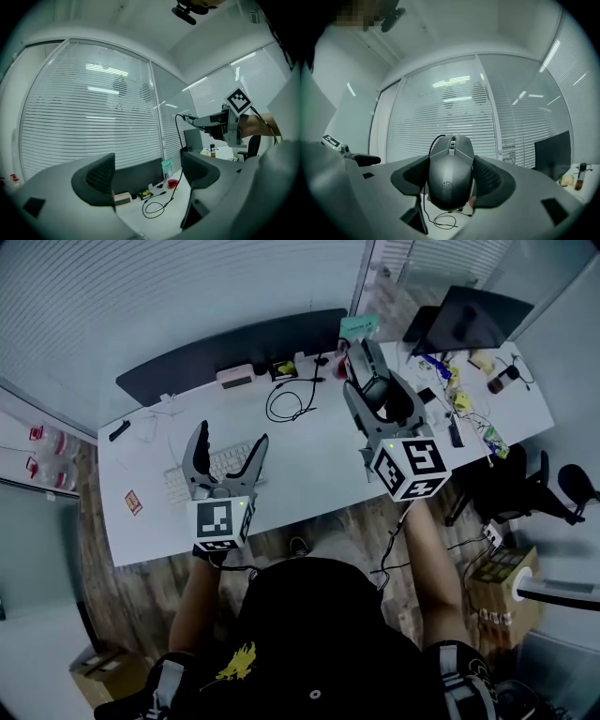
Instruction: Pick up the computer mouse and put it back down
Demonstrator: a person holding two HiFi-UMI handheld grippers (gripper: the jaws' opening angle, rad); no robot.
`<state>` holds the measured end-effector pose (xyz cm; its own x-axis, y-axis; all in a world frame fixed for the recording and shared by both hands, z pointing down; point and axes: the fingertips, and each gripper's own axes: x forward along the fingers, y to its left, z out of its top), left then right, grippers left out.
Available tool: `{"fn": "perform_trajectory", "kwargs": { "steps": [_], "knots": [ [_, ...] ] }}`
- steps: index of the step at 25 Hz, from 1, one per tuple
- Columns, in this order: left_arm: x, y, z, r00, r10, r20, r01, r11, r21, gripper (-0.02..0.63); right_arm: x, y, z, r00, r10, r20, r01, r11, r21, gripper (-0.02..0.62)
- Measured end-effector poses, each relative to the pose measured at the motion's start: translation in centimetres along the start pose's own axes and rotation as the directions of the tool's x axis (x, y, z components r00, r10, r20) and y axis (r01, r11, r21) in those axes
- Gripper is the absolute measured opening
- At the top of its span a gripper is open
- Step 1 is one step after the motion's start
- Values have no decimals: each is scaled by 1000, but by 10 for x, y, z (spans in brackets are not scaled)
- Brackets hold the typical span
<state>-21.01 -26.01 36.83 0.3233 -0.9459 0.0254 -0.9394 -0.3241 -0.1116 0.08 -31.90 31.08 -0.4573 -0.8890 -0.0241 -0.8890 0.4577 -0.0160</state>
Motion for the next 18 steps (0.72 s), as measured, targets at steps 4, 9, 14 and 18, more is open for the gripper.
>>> {"fn": "perform_trajectory", "kwargs": {
  "steps": [4,9,14,18],
  "knots": [
    [6,4,5,1000,3,12,-3,1000,14,451,4,0,4,1000,-2,-3,2,999,-48,302],
    [15,3,-6,1000,7,-10,-7,1000,-12,451,10,-5,-7,1000,-4,-31,2,999,-48,302],
    [27,4,-17,1000,21,-18,-21,1000,-2,451,21,-11,-31,998,-3,-64,1,999,-40,302],
    [37,-4,-26,999,35,11,-35,998,54,451,28,-20,-72,992,-15,-122,14,1000,-6,302]
  ]
}}
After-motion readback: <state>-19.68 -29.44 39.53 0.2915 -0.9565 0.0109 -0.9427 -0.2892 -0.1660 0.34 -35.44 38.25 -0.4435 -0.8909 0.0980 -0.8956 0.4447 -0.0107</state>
